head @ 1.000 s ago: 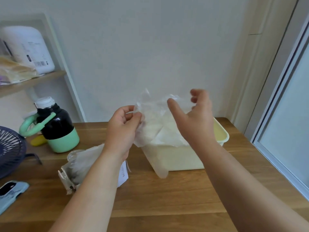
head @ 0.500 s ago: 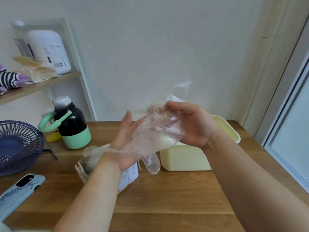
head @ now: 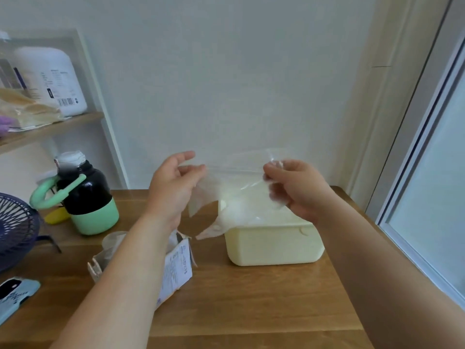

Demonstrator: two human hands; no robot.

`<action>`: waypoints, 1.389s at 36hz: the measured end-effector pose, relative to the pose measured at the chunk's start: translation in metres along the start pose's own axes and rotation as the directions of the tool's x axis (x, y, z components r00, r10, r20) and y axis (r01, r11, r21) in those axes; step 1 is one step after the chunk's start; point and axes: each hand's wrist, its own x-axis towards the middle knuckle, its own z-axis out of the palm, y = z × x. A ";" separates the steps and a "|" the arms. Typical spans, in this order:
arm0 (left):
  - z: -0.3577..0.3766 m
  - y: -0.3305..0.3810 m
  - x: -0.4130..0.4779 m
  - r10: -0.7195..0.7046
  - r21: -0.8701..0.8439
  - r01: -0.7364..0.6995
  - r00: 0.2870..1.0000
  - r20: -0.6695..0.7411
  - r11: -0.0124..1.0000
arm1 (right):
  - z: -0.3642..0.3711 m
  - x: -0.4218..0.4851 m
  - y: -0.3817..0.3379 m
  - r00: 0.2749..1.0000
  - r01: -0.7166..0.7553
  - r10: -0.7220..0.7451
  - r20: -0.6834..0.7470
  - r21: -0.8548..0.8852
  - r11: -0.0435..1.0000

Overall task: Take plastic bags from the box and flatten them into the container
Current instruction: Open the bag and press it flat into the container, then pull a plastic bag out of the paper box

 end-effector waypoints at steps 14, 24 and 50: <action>0.065 -0.016 0.006 0.116 0.742 -0.541 0.831 0.544 0.396 | -0.053 0.040 0.026 0.967 -0.149 -0.014 -0.252 -0.614 0.775; 0.102 -0.052 0.034 -0.491 0.828 -0.414 0.669 0.559 0.379 | -0.085 0.056 0.039 0.967 -0.234 0.201 -0.158 -0.863 0.447; 0.101 -0.052 0.033 -0.216 0.779 -0.450 0.788 0.576 0.438 | -0.074 0.069 0.055 0.807 0.038 0.589 0.035 -0.999 0.007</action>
